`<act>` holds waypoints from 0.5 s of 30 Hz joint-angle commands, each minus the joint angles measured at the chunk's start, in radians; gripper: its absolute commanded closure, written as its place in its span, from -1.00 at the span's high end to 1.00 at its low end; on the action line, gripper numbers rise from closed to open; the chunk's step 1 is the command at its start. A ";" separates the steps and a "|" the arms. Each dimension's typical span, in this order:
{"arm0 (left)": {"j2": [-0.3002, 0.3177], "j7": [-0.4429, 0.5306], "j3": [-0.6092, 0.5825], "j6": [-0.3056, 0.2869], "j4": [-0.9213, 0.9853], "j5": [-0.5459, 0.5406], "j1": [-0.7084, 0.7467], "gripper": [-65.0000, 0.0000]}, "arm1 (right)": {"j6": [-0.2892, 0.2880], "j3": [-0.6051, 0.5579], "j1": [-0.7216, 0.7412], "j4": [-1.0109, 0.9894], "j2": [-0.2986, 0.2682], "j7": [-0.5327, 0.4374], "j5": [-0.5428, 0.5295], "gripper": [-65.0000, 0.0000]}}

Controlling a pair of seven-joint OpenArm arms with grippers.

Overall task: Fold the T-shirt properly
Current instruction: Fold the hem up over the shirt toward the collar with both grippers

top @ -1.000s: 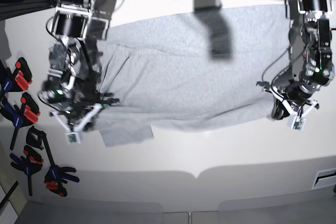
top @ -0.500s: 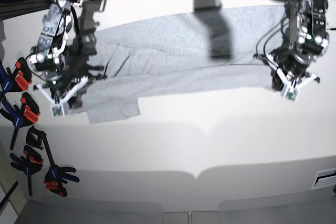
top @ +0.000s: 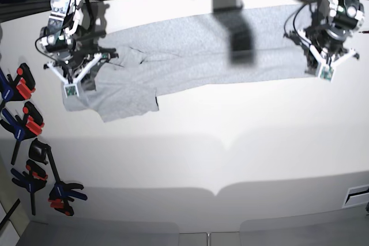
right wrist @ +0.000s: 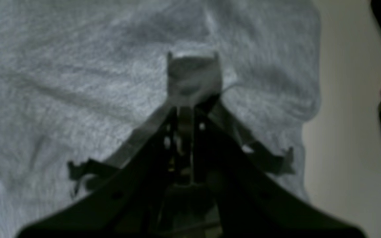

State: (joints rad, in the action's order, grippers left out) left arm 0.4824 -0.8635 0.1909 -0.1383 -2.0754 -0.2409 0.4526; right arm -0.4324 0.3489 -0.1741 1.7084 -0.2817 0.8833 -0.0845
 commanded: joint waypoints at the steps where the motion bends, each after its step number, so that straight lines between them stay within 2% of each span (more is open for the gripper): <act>1: 0.014 0.019 0.009 0.008 -0.019 0.006 0.009 -1.00 | 0.016 0.005 0.001 0.020 -0.011 -0.021 -0.005 -1.00; 10: 0.014 0.031 0.009 0.008 -0.019 0.034 0.046 -1.00 | 0.024 0.005 -0.009 0.019 -0.012 -0.021 -0.005 -1.00; 11: 0.014 0.030 0.009 0.008 -0.019 0.034 0.046 -1.00 | 0.024 0.005 -0.009 0.019 -0.012 -0.019 -0.005 -0.88; 13: 0.014 0.029 0.009 0.008 -0.019 0.031 0.046 -1.00 | 0.024 0.005 -0.009 0.019 -0.012 -0.019 -0.005 -0.42; 15: 0.014 0.030 0.009 0.008 -0.019 0.031 0.046 -1.00 | 0.024 0.005 -0.009 0.019 -0.012 -0.019 -0.005 -0.11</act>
State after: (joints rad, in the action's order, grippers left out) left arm 0.4824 -0.8463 0.1913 -0.1383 -2.0754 -0.2161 0.5007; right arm -0.4194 0.3489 -0.1944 1.7084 -0.2798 0.8814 -0.0818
